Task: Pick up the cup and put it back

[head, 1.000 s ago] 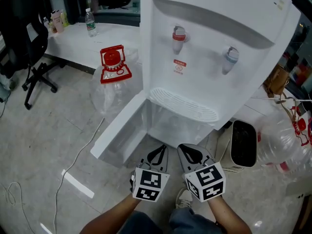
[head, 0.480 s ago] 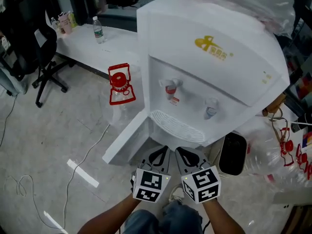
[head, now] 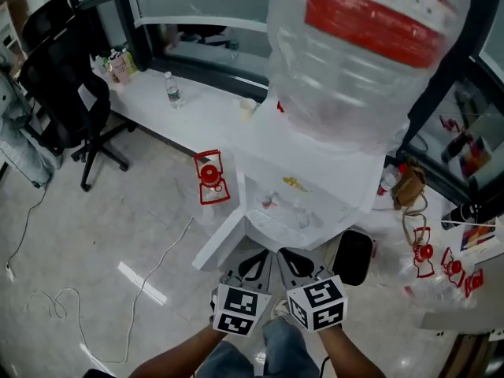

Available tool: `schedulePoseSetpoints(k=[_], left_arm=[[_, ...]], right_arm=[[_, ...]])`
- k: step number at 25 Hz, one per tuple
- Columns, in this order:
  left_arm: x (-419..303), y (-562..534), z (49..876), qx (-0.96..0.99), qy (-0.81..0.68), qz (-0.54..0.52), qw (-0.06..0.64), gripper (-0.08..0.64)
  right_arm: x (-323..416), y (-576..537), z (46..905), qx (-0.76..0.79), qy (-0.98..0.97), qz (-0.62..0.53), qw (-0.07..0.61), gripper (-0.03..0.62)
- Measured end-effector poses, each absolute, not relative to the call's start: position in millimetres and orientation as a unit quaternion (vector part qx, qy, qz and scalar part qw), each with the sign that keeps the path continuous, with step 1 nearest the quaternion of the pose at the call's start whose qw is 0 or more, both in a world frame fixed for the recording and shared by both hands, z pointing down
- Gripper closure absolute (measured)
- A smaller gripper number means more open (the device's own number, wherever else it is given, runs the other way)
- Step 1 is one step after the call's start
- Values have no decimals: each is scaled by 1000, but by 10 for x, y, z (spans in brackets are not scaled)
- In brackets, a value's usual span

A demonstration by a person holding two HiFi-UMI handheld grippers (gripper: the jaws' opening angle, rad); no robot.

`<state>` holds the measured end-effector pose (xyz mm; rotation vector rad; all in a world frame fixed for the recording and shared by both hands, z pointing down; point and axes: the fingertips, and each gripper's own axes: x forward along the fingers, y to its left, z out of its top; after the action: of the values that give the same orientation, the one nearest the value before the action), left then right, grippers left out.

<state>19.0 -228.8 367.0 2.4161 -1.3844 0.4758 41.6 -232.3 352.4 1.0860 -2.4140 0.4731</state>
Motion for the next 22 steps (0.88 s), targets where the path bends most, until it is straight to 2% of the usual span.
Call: schedulePoseSetpoints(k=[7,12,22], left_arm=[[38,-2110,2454,836,-503,150,161,549],[-48,-2146,1747,831,-519,136,146,549],[116,-2157,1376,837,-515,131,130,549]], right_arm=[[339,-2190,2325,385,-884,157,215,571],[330,-2136,1765,383,-887,160,203,571],[408,-2162,1385,389,-889,161,178,572]])
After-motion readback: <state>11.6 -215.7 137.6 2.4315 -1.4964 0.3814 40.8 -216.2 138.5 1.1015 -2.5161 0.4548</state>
